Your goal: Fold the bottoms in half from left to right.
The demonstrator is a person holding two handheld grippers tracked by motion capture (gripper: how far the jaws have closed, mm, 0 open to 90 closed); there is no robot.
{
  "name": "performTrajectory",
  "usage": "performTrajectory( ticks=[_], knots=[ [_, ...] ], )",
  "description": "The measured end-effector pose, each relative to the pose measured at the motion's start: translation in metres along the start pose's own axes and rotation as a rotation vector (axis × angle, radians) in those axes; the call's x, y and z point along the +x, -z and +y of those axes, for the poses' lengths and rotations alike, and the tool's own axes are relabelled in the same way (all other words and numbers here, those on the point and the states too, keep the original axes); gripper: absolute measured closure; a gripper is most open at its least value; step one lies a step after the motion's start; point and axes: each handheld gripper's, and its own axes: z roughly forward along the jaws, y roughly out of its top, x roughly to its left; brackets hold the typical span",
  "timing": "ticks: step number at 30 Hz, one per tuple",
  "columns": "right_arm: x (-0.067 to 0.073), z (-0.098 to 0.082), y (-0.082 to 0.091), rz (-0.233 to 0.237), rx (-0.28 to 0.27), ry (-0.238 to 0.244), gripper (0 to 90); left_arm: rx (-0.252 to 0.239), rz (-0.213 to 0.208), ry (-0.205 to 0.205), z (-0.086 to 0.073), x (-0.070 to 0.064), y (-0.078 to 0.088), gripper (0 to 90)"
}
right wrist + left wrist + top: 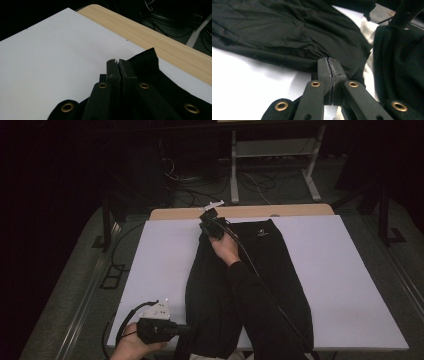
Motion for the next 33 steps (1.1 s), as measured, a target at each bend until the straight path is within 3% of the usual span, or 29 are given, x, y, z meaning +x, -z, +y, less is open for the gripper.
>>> performTrajectory(
  ticks=[4,9,17,22,26,33],
  knots=[
    [-0.008,0.003,0.007,-0.001,0.003,0.002,86.0,-0.011,-0.031,-0.018,0.003,-0.006,-0.003,88.4],
    [-0.016,0.005,0.014,0.007,-0.001,0.002,86.1,-0.010,-0.034,-0.024,0.007,-0.007,-0.005,88.4],
    [-0.030,0.008,0.027,0.022,-0.007,-0.017,86.0,-0.053,-0.076,-0.050,0.023,-0.017,-0.008,88.4],
    [-0.040,0.003,0.034,0.029,-0.011,-0.024,86.0,-0.069,-0.112,-0.089,0.035,-0.027,-0.019,88.4],
    [-0.049,-0.002,0.038,0.027,0.001,-0.032,86.0,-0.089,-0.143,-0.095,0.044,-0.029,-0.027,88.4],
    [-0.063,-0.010,0.047,0.018,-0.006,-0.059,86.1,-0.087,-0.162,-0.113,0.055,-0.031,-0.038,88.4]
  ],
)
